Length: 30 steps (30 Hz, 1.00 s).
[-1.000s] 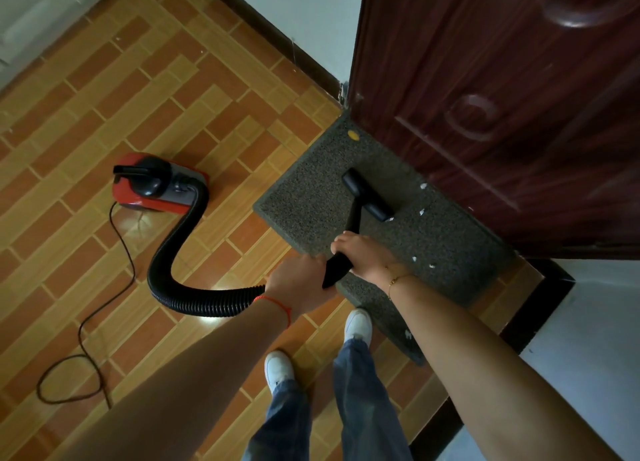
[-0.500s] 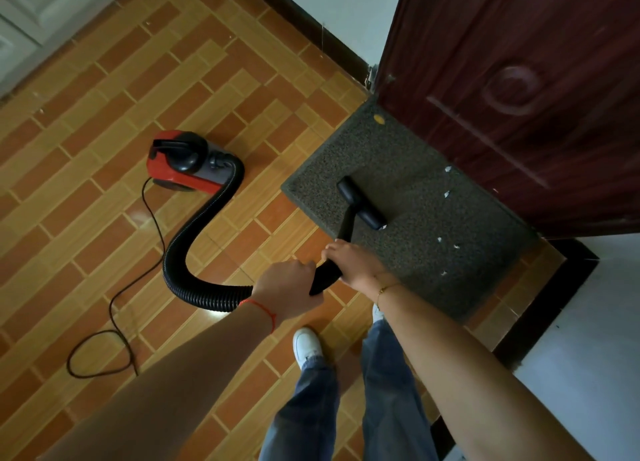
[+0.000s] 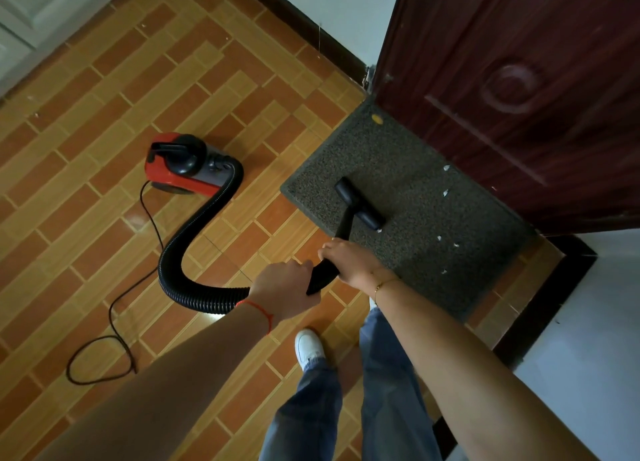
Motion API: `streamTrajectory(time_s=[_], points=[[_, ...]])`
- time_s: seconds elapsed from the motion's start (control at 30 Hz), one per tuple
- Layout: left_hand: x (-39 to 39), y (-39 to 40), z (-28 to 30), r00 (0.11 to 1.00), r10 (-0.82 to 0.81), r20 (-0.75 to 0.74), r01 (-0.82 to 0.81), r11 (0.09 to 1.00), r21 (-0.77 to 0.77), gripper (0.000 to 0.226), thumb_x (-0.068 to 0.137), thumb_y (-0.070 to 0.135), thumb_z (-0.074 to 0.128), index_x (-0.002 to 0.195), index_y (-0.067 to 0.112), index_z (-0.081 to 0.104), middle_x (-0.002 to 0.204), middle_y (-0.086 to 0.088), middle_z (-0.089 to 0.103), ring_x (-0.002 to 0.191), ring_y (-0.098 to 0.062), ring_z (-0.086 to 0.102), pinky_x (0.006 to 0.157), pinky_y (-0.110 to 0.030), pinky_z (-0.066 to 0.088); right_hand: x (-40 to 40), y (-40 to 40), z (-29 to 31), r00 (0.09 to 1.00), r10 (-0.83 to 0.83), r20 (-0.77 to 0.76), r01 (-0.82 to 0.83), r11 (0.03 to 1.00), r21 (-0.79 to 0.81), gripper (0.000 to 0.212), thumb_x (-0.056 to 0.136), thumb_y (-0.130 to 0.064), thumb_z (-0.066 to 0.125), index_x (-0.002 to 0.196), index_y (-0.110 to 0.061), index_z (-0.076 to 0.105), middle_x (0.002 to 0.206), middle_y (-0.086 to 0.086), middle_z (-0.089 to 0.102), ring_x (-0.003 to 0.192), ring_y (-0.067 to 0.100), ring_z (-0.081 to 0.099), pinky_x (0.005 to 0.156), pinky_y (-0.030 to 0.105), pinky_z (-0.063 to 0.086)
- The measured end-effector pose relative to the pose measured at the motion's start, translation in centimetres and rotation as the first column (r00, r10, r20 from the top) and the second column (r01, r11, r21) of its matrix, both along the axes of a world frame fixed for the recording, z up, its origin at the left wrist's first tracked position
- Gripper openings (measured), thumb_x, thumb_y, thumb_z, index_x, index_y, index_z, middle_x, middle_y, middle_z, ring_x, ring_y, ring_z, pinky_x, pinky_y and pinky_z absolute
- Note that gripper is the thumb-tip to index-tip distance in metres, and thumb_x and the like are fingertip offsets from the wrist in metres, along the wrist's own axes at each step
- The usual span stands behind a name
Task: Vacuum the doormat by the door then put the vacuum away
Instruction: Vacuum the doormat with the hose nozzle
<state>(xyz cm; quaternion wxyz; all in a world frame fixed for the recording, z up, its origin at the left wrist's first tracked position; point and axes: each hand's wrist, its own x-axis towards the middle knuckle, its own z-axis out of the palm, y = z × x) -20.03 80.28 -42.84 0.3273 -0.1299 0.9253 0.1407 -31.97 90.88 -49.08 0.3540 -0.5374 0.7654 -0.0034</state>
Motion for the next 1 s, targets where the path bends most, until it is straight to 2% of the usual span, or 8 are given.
streamTrajectory(time_s=[0.07, 0.17, 0.3, 0.43, 0.53, 0.8, 1.0], points=[[-1.2, 0.3, -0.4, 1.000, 0.005, -0.008, -0.005, 1.000, -0.003, 0.037, 0.090, 0.044, 0.048, 0.113, 0.016, 0.052, 0.067, 0.004, 0.051, 0.058, -0.017, 0.053, 0.050, -0.029, 0.045, -1.2, 0.3, -0.6, 1.000, -0.003, -0.013, 0.003, 1.000, -0.006, 0.028, 0.089, 0.007, 0.051, 0.109, -0.013, 0.057, 0.115, 0.001, 0.057, 0.114, 0.020, 0.055, 0.083, 0.036, 0.053], [-3.9, 1.0, -0.8, 1.000, 0.018, -0.012, -0.018, 1.000, 0.006, 0.034, 0.091, 0.042, 0.048, 0.111, 0.015, 0.052, 0.064, 0.005, 0.044, 0.057, -0.016, 0.050, 0.045, -0.026, 0.037, -3.7, 0.8, -1.3, 1.000, 0.003, -0.018, -0.003, 1.000, 0.000, 0.028, 0.088, 0.007, 0.052, 0.108, -0.012, 0.057, 0.114, 0.002, 0.057, 0.116, 0.021, 0.054, 0.084, 0.040, 0.055], [-8.4, 2.0, -1.5, 0.998, 0.064, -0.020, -0.063, 0.997, 0.035, 0.032, 0.089, 0.042, 0.050, 0.107, 0.016, 0.055, 0.068, 0.004, 0.046, 0.058, -0.018, 0.051, 0.049, -0.028, 0.037, -8.6, 1.8, -2.1, 0.999, 0.021, -0.035, -0.020, 1.000, 0.007, 0.026, 0.086, 0.007, 0.054, 0.102, -0.013, 0.056, 0.112, 0.003, 0.056, 0.116, 0.023, 0.053, 0.081, 0.044, 0.055], [-13.3, 3.3, -1.8, 0.991, 0.133, -0.017, -0.132, 0.990, 0.058, 0.025, 0.089, 0.039, 0.050, 0.098, 0.017, 0.055, 0.065, 0.005, 0.046, 0.053, -0.013, 0.046, 0.047, -0.026, 0.035, -13.8, 2.7, -2.4, 0.998, 0.054, -0.038, -0.053, 0.999, 0.013, 0.021, 0.087, 0.004, 0.055, 0.100, -0.012, 0.056, 0.111, 0.004, 0.056, 0.117, 0.022, 0.051, 0.082, 0.044, 0.054], [-17.0, 4.2, -1.9, 0.986, 0.162, -0.029, -0.160, 0.985, 0.061, 0.022, 0.088, 0.038, 0.050, 0.094, 0.017, 0.054, 0.064, 0.005, 0.046, 0.053, -0.015, 0.048, 0.048, -0.028, 0.038, -17.6, 3.2, -2.0, 0.998, 0.059, -0.039, -0.059, 0.998, 0.008, 0.016, 0.089, 0.002, 0.053, 0.097, -0.012, 0.056, 0.109, 0.005, 0.057, 0.114, 0.022, 0.052, 0.082, 0.044, 0.054], [-24.8, 5.4, -2.2, 0.982, 0.183, -0.050, -0.181, 0.983, 0.039, 0.025, 0.089, 0.040, 0.052, 0.098, 0.016, 0.054, 0.064, 0.006, 0.044, 0.054, -0.016, 0.048, 0.048, -0.028, 0.038, -25.7, 4.0, -1.7, 0.994, 0.086, -0.063, -0.087, 0.996, -0.012, 0.017, 0.090, -0.001, 0.052, 0.102, -0.012, 0.058, 0.112, 0.003, 0.058, 0.114, 0.020, 0.054, 0.086, 0.040, 0.053], [-28.1, 5.7, -2.2, 0.980, 0.194, -0.046, -0.192, 0.980, 0.059, 0.025, 0.089, 0.038, 0.052, 0.100, 0.015, 0.056, 0.068, 0.004, 0.050, 0.057, -0.017, 0.053, 0.048, -0.028, 0.039, -28.9, 4.4, -1.7, 0.994, 0.088, -0.065, -0.089, 0.996, -0.015, 0.017, 0.091, 0.001, 0.052, 0.101, -0.011, 0.058, 0.110, 0.004, 0.058, 0.113, 0.021, 0.055, 0.084, 0.039, 0.053]])
